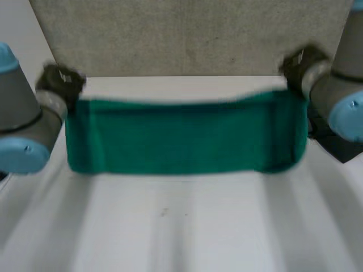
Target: Fold the laundry.
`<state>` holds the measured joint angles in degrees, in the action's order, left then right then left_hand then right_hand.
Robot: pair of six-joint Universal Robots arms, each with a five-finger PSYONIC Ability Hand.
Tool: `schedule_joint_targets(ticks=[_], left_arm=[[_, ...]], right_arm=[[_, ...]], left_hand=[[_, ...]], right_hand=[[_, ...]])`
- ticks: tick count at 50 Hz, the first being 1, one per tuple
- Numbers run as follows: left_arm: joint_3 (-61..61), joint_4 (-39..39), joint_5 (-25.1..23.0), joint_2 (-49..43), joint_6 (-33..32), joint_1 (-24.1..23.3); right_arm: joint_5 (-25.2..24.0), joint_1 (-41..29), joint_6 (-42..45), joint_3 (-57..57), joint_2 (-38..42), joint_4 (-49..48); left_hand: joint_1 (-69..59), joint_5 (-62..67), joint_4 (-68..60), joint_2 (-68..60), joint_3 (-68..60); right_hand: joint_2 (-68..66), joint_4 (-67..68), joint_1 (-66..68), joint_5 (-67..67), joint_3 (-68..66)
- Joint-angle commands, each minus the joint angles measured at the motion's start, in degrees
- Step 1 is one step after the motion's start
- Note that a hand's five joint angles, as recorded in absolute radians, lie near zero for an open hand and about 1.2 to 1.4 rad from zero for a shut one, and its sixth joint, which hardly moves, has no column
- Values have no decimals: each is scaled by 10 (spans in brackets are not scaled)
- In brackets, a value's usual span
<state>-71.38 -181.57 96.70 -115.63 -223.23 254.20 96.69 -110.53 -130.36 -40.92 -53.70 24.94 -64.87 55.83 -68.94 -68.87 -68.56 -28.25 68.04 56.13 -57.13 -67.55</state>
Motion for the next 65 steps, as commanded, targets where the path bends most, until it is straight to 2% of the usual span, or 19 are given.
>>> schedule_joint_targets(ticks=[1, 6, 16, 27, 33, 37, 42, 46, 47, 50, 52, 54, 59, 63, 65], left_arm=[[92, -266, 14, 56, 54, -5], [109, -268, 31, 68, 64, -12], [52, -240, 24, 52, 83, -11], [-81, -236, 19, -77, 82, -15], [-133, -229, 18, -107, 78, -14], [-180, -205, 18, -80, 65, -11], [-251, -138, 10, 21, 29, 0], [-319, -44, -12, 112, -34, 15], [-348, 7, -22, 149, -69, 20], [-414, 94, -55, 210, -141, 35], [-437, 110, -75, 231, -170, 45], [-455, 98, -95, 240, -198, 54], [-443, 35, -97, 208, -201, 59], [-382, -29, -88, 141, -192, 46], [-337, -61, -67, 105, -163, 30]], right_arm=[[-1, -6, -70, 151, -11, -252], [-1, -6, -61, 128, -27, -263], [-5, -40, -61, 62, -24, -248], [-27, -41, -61, -99, 75, -248], [-26, -40, -61, -124, 112, -232], [-26, -34, -61, -145, 84, -170], [-29, -31, -44, -218, -16, -20], [-32, -15, -4, -318, -82, 77], [-33, -12, 4, -342, -96, 88], [-40, 0, 53, -430, -174, 107], [-45, 8, 79, -467, -208, 107], [-59, 29, 113, -500, -229, 109], [-91, 44, 120, -494, -200, 99], [-87, 37, 75, -430, -138, 54], [-71, 35, 43, -392, -106, 24]], left_hand=[[-151, 142, -111, -111, -114], [-151, 142, -111, -111, -114], [-151, 142, -111, -111, -114], [-151, 142, -111, -111, -114], [-151, 142, -111, -111, -114], [-151, 142, -111, -111, -114], [-151, 142, -111, -111, -114], [-151, 142, -111, -111, -114], [-151, 142, -111, -111, -114], [-151, 142, -111, -111, -114], [-151, 142, -111, -111, -114], [-151, 142, -111, -111, -114], [-151, 142, -111, -111, -114], [-151, 142, -111, -111, -114], [-151, 142, -111, -111, -114]], right_hand=[[-518, 120, 239, -129, -125], [-518, 120, 239, -129, -125], [-518, 120, 239, -129, -125], [-518, 120, 239, -129, -125], [-518, 120, 239, -129, -125], [-518, 120, 239, -129, -125], [-518, 120, 239, -129, -125], [-518, 120, 239, -129, -125], [-518, 120, 239, -129, -125], [-518, 120, 239, -129, -125], [-518, 120, 239, -129, -125], [-518, 120, 239, -129, -125], [-518, 120, 239, -129, -125], [-518, 120, 239, -129, -125], [-518, 120, 239, -129, -125]])
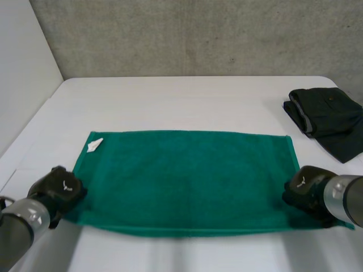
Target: Fold the laundry.
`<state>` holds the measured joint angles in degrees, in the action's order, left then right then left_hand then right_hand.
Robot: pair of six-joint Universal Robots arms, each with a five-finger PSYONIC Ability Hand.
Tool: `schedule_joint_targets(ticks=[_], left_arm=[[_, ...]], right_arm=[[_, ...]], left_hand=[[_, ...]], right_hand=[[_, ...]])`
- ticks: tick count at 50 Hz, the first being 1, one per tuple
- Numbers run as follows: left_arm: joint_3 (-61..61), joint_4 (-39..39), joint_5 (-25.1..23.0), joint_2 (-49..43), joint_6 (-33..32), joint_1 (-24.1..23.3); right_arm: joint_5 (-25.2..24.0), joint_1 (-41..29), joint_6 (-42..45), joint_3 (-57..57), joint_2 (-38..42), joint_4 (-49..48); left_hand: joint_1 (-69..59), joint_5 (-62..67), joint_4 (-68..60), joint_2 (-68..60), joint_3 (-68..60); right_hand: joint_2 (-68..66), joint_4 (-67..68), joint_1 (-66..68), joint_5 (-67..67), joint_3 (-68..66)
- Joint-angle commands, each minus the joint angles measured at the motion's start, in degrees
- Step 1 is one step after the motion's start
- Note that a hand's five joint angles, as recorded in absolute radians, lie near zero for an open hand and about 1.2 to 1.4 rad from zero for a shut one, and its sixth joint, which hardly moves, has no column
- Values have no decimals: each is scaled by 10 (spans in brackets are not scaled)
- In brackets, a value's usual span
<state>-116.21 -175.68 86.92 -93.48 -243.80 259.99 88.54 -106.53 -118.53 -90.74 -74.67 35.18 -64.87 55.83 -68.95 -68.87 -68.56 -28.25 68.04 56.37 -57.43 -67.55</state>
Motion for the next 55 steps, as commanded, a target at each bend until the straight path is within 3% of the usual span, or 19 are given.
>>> schedule_joint_targets(ticks=[1, 8, 19, 25, 26, 27, 28, 29, 34, 39, 45, 48, 55], left_arm=[[127, -130, 39, -132, 57, -35], [280, -185, 103, -267, 152, -69], [438, -241, 124, -405, 155, -83], [455, -294, 134, -422, 152, -88], [455, -302, 134, -422, 152, -90], [455, -316, 134, -422, 151, -92], [455, -323, 136, -421, 151, -94], [455, -329, 138, -421, 152, -98], [448, -346, 141, -411, 155, -116], [408, -343, 145, -361, 156, -126], [342, -343, 142, -291, 167, -126], [307, -340, 141, -255, 184, -125], [238, -339, 136, -204, 230, -126]], right_arm=[[15, -6, -84, 118, 115, -86], [80, -29, -99, 216, 211, -172], [94, -38, -94, 356, 329, -227], [97, -38, -99, 418, 371, -244], [99, -38, -100, 424, 375, -245], [106, -38, -101, 431, 377, -250], [110, -39, -103, 434, 376, -252], [116, -39, -103, 439, 376, -255], [135, -38, -129, 443, 336, -296], [124, -31, -227, 393, 229, -317], [76, -7, -284, 322, 132, -307], [28, 18, -288, 241, 91, -285], [-11, 51, -298, 109, 40, -257]], left_hand=[[-151, 142, -111, -111, -114], [-151, 142, -111, -111, -114], [-151, 142, -111, -111, -114], [-151, 142, -111, -111, -114], [-50, 40, -9, -10, -13], [271, -280, 312, 311, 308], [412, -422, 453, 452, 449], [522, -531, 563, 562, 559], [549, -558, 589, 589, 586], [549, -558, 589, 589, 586], [549, -558, 589, 589, 586], [549, -558, 589, 589, 586], [549, -558, 589, 589, 586]], right_hand=[[-518, 120, 236, -126, -125], [-518, 120, 236, -126, -125], [-518, 120, 236, -126, -125], [-508, 110, 227, -116, -115], [-298, -100, 17, 94, 95], [69, -467, -350, 460, 462], [182, -580, -464, 574, 575], [182, -580, -464, 574, 575], [182, -580, -464, 574, 575], [182, -580, -464, 574, 575], [182, -580, -464, 574, 575], [182, -580, -464, 574, 575], [182, -580, -464, 574, 575]])
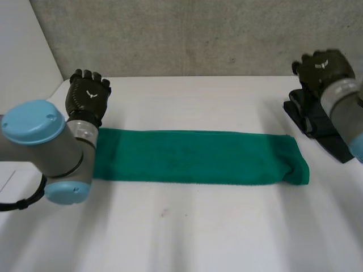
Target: Fold the laundry.
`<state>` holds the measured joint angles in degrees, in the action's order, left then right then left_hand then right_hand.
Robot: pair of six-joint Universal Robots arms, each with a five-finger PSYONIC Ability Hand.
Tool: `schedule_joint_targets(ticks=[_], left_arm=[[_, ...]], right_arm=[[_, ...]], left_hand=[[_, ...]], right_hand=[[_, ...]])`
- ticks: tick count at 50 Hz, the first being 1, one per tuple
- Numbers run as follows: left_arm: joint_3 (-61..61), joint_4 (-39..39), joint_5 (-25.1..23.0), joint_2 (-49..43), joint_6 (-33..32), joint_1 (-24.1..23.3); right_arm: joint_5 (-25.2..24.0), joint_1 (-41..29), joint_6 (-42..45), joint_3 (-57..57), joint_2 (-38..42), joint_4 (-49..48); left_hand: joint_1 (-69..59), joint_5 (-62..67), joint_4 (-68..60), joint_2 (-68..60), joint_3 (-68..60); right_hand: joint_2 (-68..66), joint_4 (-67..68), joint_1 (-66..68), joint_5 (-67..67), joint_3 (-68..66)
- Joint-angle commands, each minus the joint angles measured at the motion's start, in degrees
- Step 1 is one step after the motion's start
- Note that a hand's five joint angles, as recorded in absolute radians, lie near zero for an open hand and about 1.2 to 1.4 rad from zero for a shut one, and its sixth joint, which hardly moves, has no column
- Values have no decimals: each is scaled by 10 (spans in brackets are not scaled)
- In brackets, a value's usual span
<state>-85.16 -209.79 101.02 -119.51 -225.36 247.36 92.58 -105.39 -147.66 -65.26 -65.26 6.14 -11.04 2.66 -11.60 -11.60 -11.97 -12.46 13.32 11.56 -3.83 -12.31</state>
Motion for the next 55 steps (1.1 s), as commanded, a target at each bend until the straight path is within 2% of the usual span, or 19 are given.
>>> schedule_joint_targets(ticks=[1, 10, 15, 23, 24, 28, 35, 40, 43, 44, 48, 51, 55], left_arm=[[-83, 3, -5, 64, 53, 1], [-106, 3, -7, 64, 62, 0], [-107, 2, -7, 60, 62, -1], [-110, 2, -8, 60, 62, -4], [-111, 2, -8, 60, 62, -4], [-111, 2, -7, 60, 62, -4], [-113, 2, -8, 60, 62, -5], [-116, 2, -7, 66, 62, -5], [-121, 2, -7, 71, 62, -4], [-122, 3, -7, 73, 62, -4], [-132, 3, -7, 88, 62, -3], [-140, 3, -11, 96, 62, -2], [-147, 5, -14, 112, 63, 1]], right_arm=[[-59, 50, -11, -181, -58, 27], [-107, 84, -72, -293, -48, -82], [-111, 89, -80, -297, 9, -124], [-108, 91, -76, -278, 62, -134], [-108, 91, -77, -276, 67, -134], [-110, 95, -79, -273, 70, -135], [-108, 121, -62, -276, 44, -125], [-108, 174, 18, -293, -2, -104], [-104, 227, 117, -307, -35, -100], [-100, 249, 174, -311, -46, -100], [-75, 279, 293, -303, -52, -105], [-46, 269, 317, -287, -59, -111], [-25, 190, 306, -241, -74, -116]], left_hand=[[10, -27, 16, 16, 20], [10, -27, 16, 16, 20], [10, -27, 16, 16, 20], [10, -27, 16, 16, 20], [10, -27, 16, 16, 20], [10, -27, 16, 16, 20], [10, -27, 16, 16, 20], [10, -27, 16, 16, 20], [10, -27, 16, 16, 20], [10, -27, 16, 16, 20], [10, -27, 16, 16, 20], [10, -27, 16, 16, 20], [10, -27, 16, 16, 20]], right_hand=[[25, -33, -16, 38, 23], [-138, 129, 147, -124, -139], [-195, 186, 204, -181, -196], [-237, 228, 246, -223, -238], [-264, 255, 273, -250, -265], [-674, 666, 683, -661, -676], [-675, 667, 684, -662, -677], [-675, 667, 684, -662, -677], [-675, 667, 684, -662, -677], [-675, 667, 684, -662, -677], [-675, 667, 684, -662, -677], [-675, 667, 684, -662, -677], [-675, 667, 684, -662, -677]])
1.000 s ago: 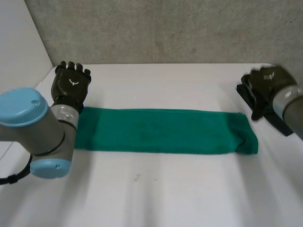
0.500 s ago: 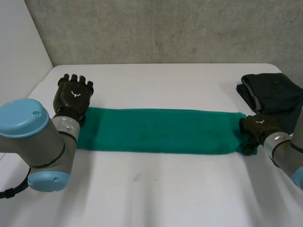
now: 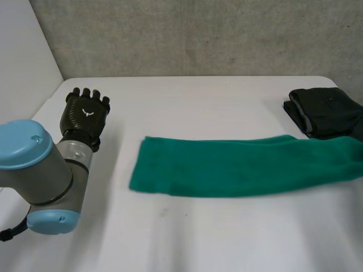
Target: Fold the laundry.
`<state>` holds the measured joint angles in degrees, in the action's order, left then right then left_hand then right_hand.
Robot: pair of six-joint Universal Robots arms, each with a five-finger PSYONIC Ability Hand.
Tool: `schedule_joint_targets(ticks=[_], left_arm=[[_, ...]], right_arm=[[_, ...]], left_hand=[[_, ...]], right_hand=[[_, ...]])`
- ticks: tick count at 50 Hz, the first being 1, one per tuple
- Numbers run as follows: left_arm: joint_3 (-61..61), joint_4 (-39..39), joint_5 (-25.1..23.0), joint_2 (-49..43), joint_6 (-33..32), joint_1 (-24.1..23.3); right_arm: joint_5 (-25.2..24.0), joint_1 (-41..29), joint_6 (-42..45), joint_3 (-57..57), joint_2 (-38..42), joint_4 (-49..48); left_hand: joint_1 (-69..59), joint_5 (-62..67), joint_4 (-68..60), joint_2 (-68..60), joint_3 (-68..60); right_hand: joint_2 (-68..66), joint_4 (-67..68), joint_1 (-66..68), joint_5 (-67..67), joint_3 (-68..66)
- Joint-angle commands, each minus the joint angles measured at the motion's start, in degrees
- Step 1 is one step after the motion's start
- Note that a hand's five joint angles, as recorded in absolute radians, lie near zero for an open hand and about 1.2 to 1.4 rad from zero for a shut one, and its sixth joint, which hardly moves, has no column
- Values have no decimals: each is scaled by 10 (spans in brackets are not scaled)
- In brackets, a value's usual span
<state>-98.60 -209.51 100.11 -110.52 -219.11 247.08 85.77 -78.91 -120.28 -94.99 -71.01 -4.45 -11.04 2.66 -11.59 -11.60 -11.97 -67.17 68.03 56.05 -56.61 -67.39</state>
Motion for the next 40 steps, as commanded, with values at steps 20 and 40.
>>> schedule_joint_targets(ticks=[20, 40], left_arm=[[-18, 6, -7, 60, 32, 21], [46, 10, -36, 8, 51, -95]], right_arm=[[-63, -592, 24, 275, 219, -42], [16, -441, -363, 136, 54, 42]], left_hand=[[10, -27, 16, 16, 20], [10, -27, 16, 16, 20]], right_hand=[[-128, 120, 239, -134, -126], [572, -580, -461, 566, 574]])
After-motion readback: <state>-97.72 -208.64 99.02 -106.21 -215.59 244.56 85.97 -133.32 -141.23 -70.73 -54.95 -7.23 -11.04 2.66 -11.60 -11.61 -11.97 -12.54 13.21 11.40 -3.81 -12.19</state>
